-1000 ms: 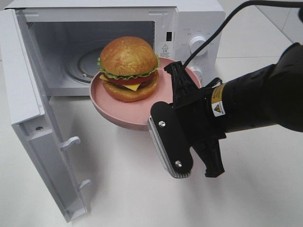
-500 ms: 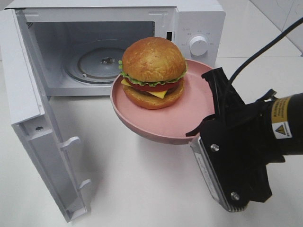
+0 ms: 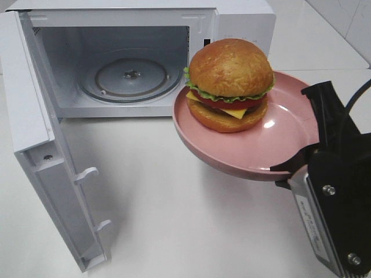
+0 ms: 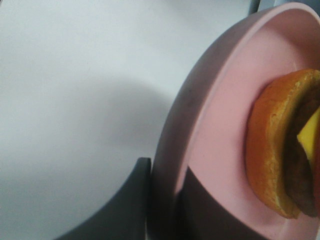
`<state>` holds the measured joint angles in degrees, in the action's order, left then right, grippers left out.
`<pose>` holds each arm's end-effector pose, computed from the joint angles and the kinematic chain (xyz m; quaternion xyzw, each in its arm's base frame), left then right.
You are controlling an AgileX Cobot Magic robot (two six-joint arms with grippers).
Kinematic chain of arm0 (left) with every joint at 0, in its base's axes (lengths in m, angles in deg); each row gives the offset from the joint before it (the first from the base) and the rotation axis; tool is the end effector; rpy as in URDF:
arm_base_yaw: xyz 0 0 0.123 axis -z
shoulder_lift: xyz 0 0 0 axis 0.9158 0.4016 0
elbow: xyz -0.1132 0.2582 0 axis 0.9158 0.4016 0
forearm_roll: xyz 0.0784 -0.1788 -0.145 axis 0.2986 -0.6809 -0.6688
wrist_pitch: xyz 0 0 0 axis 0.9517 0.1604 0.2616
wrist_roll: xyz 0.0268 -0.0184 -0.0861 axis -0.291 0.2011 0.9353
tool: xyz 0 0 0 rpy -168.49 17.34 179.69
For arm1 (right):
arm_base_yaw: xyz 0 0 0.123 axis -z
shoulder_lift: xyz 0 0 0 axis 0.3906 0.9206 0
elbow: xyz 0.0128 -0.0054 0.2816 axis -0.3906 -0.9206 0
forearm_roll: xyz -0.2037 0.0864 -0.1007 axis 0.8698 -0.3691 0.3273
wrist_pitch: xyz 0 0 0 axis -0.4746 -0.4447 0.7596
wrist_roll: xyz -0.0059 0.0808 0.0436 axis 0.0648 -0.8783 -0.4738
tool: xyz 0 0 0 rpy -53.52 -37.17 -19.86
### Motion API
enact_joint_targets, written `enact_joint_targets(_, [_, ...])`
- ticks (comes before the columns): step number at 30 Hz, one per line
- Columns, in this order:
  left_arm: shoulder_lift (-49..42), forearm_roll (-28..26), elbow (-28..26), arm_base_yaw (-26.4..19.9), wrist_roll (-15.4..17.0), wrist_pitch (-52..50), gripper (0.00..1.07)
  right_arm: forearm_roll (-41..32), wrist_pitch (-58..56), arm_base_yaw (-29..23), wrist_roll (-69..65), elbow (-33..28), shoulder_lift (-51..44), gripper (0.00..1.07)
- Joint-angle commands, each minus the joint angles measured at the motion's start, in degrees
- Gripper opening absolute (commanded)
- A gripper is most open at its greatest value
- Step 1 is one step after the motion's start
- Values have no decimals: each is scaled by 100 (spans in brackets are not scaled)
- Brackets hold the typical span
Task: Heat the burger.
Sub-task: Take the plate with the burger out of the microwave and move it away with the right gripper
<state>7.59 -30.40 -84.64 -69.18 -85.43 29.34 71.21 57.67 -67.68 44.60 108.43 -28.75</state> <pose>-0.0118 -0.0143 0.2784 0.0216 0.8453 -0.0482 0.5317 0.1311 0.1167 0.2385 -0.7762 0.4811 -0.1479 0.3797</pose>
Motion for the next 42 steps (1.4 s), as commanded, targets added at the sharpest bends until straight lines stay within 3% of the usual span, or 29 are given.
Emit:
enact_joint_targets(1, [-23,-46,11,-17,23,11,98,355,-17,-11,-384,52,-395,0])
enact_joint_targets(10, [-23,-46,11,-17,23,11,98,470,-602,-11,-819,52,-647,0])
enact_joint_targets(20, [-23,-46,11,-17,23,11,98,2017,-1553,-11,-3197,52,-642,0])
enact_joint_targets(31, [-23,-46,11,-17,23,11,98,2257,-2200,-11,-4389,52,-613,0])
enact_joint_targets(42, [-23,-46,11,-17,23,11,98,2699,-2744,-11,-6119,57,29,0])
